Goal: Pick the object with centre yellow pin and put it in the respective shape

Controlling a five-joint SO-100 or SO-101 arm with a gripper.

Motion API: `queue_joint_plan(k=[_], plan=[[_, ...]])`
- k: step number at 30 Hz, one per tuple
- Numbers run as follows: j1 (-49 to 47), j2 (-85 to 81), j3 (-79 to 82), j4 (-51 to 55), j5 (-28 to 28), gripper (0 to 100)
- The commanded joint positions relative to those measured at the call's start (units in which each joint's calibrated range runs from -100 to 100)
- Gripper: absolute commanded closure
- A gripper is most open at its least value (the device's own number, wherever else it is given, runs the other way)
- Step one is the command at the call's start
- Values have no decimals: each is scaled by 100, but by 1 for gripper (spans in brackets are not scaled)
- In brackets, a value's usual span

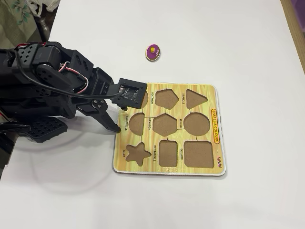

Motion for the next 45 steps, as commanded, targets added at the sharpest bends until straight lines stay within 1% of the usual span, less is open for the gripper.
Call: queue_joint_plan(k=[1,3,7,10,14,23,29,31,38,40,43,45], plan=[[53,158,36,93,-14,79],[53,158,36,309,-30,79],[34,166,27,257,-51,79],[-5,350,-360,257,-40,79],[-5,1355,-1178,257,-30,79],[-64,4225,-3678,413,-9,79],[-74,5807,-5755,1701,-19,79],[-318,6359,-6466,1994,-61,79],[-1587,7413,-7716,1934,-98,79],[-1851,7648,-7914,1934,-344,79],[-2408,7974,-8013,1925,-1060,79],[-2769,8133,-8022,1873,-1363,79]])
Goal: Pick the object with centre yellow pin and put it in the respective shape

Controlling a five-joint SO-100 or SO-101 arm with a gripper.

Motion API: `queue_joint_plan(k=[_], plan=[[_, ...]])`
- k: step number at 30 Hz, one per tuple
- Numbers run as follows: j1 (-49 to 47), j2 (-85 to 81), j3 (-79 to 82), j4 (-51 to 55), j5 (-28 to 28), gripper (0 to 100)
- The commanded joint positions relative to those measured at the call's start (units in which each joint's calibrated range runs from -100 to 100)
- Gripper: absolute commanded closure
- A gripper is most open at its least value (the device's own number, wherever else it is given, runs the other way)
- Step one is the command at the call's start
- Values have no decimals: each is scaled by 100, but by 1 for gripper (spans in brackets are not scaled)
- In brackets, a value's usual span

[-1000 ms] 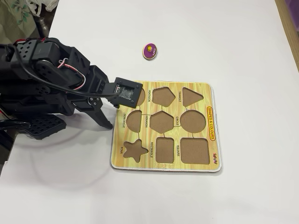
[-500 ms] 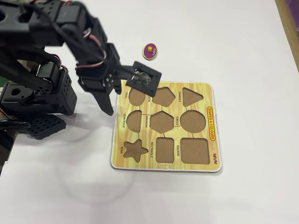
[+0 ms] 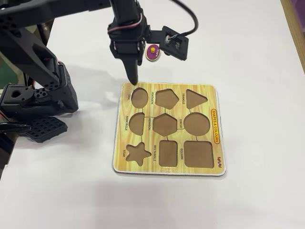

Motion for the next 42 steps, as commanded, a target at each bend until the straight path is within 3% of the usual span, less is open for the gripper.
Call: queue_joint_plan(k=[1,12,25,42], plan=[[-737,192,-315,-184,-605,79],[-2173,1464,-324,-2121,-720,79],[-2641,1933,-333,-3261,-720,79],[-2505,2435,-513,-3365,-720,79]])
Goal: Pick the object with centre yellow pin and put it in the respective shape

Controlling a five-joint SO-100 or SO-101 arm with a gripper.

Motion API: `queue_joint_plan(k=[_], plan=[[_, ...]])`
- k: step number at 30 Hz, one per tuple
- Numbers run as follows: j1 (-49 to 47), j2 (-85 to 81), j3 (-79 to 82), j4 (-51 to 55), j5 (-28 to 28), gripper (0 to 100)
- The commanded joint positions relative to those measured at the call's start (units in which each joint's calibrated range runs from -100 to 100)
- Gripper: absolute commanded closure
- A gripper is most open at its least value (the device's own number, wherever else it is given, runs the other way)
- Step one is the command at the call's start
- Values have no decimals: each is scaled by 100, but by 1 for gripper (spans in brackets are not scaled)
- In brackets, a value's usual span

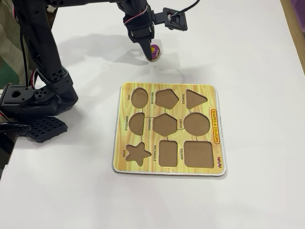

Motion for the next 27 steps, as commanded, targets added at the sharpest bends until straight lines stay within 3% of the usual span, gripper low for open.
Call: queue_joint_plan(k=[1,27], plan=[[106,3,-297,-75,-33,79],[27,338,-585,-83,-39,79]])
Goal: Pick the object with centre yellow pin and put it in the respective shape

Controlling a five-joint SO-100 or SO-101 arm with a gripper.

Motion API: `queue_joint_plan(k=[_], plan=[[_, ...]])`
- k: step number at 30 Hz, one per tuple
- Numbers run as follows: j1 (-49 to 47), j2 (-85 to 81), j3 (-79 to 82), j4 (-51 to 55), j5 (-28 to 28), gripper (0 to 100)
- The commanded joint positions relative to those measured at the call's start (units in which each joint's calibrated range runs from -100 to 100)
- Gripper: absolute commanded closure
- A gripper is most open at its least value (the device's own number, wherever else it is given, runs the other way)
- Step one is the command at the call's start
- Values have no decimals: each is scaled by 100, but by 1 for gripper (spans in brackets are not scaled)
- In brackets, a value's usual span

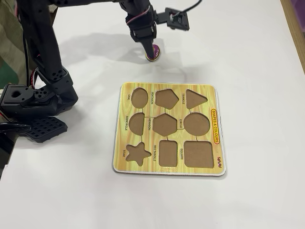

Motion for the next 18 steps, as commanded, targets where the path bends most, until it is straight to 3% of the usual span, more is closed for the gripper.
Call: queue_joint_plan(k=[1,18], plan=[[8,36,-288,-83,-23,79],[-50,488,-540,-343,-23,79]])
